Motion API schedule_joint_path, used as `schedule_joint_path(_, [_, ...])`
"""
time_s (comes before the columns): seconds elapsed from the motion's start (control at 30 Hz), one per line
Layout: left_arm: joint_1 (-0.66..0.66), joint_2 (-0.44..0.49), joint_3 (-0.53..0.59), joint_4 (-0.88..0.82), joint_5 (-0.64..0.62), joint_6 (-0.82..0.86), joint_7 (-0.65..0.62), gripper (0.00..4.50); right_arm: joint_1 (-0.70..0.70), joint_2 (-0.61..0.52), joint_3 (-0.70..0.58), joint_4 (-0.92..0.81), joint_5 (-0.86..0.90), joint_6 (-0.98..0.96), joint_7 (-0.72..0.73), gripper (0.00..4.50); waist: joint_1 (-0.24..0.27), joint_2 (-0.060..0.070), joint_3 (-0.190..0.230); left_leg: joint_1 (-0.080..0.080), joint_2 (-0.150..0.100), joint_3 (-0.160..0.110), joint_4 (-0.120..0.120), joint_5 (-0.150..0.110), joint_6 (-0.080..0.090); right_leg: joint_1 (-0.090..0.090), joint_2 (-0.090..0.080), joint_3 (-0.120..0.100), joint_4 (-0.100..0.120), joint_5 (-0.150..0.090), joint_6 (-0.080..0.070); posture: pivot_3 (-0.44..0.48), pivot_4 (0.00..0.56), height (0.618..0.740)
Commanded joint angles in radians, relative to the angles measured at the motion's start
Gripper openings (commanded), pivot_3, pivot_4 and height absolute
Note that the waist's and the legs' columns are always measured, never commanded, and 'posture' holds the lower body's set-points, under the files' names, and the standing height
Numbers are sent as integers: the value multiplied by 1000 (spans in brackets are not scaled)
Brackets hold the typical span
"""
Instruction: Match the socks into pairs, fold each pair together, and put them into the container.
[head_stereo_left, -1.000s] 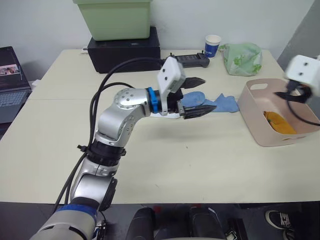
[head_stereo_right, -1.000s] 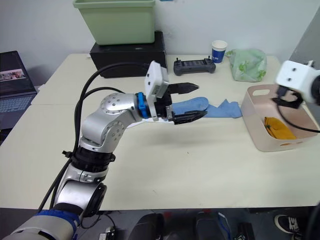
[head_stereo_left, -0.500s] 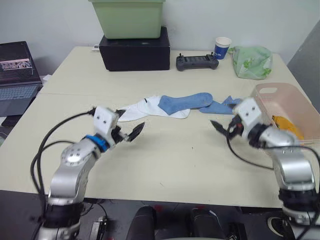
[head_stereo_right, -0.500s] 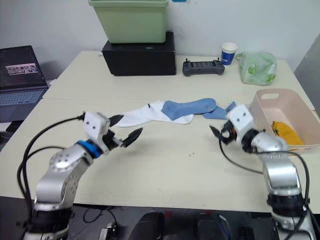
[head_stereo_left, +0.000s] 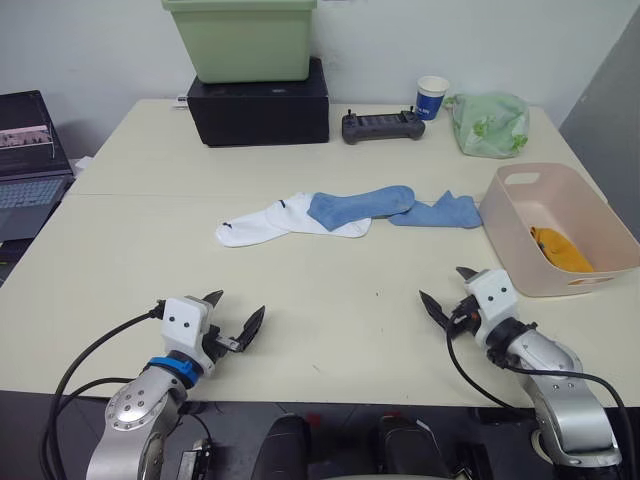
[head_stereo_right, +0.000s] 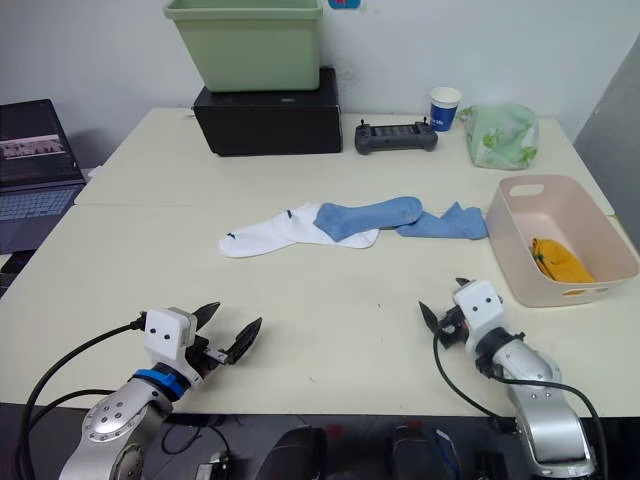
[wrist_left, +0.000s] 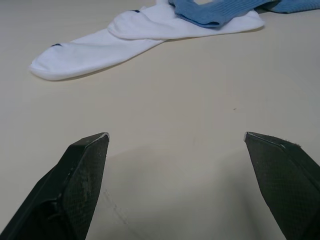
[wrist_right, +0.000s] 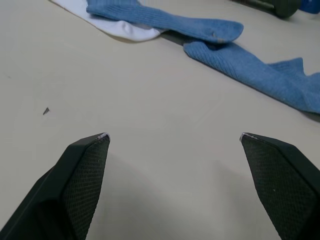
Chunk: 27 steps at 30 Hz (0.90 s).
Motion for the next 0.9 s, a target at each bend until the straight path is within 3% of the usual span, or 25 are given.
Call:
schedule_joint_path(0.03, [-90,21,-7,-28,-26,11,-6,4500,-114,-20,27,35,-11,12,7,4481,0,-1,0,0,0,0,0,0,0,0,0,0,0,0,0,0,150,740])
schedule_joint_path(0.23, [-292,63,-43,25,-30,44,-42,4500,-450,-11,127,381,-73,-10,17,4481,-1,-2,0,1,0,0,0,0,0,0,1,-1,1,0,0,0,150,740])
schedule_joint_path(0.37, [-382,86,-93,-12,-79,107,-100,4500,-641,4,186,655,-121,-105,34,4481,-1,-2,0,0,1,0,0,0,0,-1,2,-1,0,0,0,0,150,740])
schedule_joint_path(0.5, [-462,74,-110,-13,-86,132,-78,4500,-809,38,242,952,-193,-227,9,4481,-2,-2,0,0,1,1,0,0,0,-2,-1,-1,0,0,0,0,150,740])
schedule_joint_path(0.67, [-479,60,-121,-17,-82,133,-61,4500,-949,90,266,1230,-242,-349,-36,4481,-6,-2,0,0,1,2,0,0,0,-2,-2,-1,0,0,0,0,150,740])
schedule_joint_path(0.9, [-453,50,-137,-38,-74,121,-45,4500,-1047,126,252,1425,-256,-470,-83,4481,-14,-2,0,0,2,2,0,0,0,-2,-2,-1,1,0,0,0,150,740])
